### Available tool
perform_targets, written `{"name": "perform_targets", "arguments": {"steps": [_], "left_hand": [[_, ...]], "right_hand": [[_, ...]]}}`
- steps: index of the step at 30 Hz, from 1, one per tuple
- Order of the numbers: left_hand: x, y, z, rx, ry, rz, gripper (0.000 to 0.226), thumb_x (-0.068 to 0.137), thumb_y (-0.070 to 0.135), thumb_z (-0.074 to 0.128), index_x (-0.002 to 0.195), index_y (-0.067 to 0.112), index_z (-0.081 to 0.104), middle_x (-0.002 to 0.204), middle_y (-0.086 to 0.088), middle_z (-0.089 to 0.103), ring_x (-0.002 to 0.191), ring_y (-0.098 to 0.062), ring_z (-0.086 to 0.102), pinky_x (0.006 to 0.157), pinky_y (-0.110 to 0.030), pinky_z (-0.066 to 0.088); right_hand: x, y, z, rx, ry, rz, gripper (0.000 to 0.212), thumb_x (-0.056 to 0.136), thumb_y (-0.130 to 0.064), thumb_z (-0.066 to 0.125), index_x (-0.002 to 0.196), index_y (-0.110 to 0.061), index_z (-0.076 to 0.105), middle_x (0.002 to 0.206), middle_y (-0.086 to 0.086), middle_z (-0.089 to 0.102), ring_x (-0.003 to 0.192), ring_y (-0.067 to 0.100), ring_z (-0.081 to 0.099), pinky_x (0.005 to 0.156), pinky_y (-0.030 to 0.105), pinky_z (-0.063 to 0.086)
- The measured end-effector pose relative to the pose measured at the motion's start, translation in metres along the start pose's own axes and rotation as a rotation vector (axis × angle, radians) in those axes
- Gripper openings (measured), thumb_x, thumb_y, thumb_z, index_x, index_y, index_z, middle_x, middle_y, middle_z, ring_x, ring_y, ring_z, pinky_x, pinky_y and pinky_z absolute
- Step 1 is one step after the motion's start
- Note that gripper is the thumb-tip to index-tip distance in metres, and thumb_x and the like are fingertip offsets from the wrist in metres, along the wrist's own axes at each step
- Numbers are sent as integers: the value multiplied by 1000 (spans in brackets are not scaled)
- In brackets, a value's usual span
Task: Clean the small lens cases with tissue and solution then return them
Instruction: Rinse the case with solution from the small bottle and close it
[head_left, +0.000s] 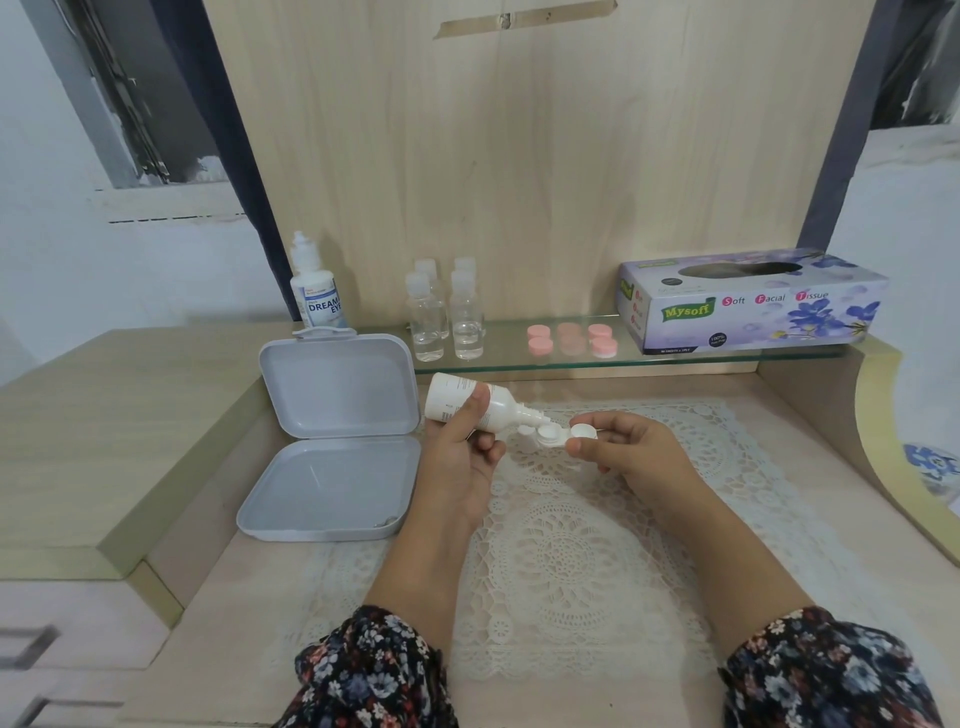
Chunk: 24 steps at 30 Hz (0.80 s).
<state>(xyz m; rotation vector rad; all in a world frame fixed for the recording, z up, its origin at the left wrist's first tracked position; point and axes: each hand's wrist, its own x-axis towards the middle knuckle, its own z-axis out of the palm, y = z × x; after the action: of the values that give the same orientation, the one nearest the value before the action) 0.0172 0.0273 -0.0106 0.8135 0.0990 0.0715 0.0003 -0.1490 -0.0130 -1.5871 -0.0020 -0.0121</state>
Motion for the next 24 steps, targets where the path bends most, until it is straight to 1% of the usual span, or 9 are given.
{"name": "perform_targets", "arguments": {"steps": [7, 15, 19, 24], "left_hand": [[0, 0, 0, 4, -4, 0, 47, 66, 23, 74, 106, 9, 53, 70, -1, 63, 45, -6, 37, 41, -19, 34], [0, 0, 0, 7, -25, 9, 42, 68, 23, 73, 102, 9, 53, 67, 1, 62, 45, -6, 36, 41, -19, 33], [0, 1, 0, 5, -21, 11, 42, 68, 23, 72, 103, 9, 53, 67, 1, 63, 44, -6, 36, 41, -19, 32], [-1, 1, 0, 3, -15, 14, 38, 68, 22, 72, 99, 10, 54, 65, 2, 62, 44, -6, 36, 41, -19, 32]], "right_hand": [[-1, -2, 1, 6, -1, -4, 23, 76, -7, 78, 97, -11, 73, 64, -7, 68, 49, -3, 53, 50, 9, 41], [-1, -3, 1, -11, 2, -6, 23, 76, -6, 77, 98, -10, 72, 63, -8, 67, 49, -4, 54, 51, 9, 41], [-2, -3, 1, -12, 4, -10, 24, 76, -7, 77, 99, -10, 72, 64, -7, 68, 49, -4, 54, 51, 8, 41], [-1, -3, 1, -14, 8, -8, 24, 76, -7, 77, 99, -10, 72, 67, -5, 68, 50, -4, 54, 51, 8, 41]]}}
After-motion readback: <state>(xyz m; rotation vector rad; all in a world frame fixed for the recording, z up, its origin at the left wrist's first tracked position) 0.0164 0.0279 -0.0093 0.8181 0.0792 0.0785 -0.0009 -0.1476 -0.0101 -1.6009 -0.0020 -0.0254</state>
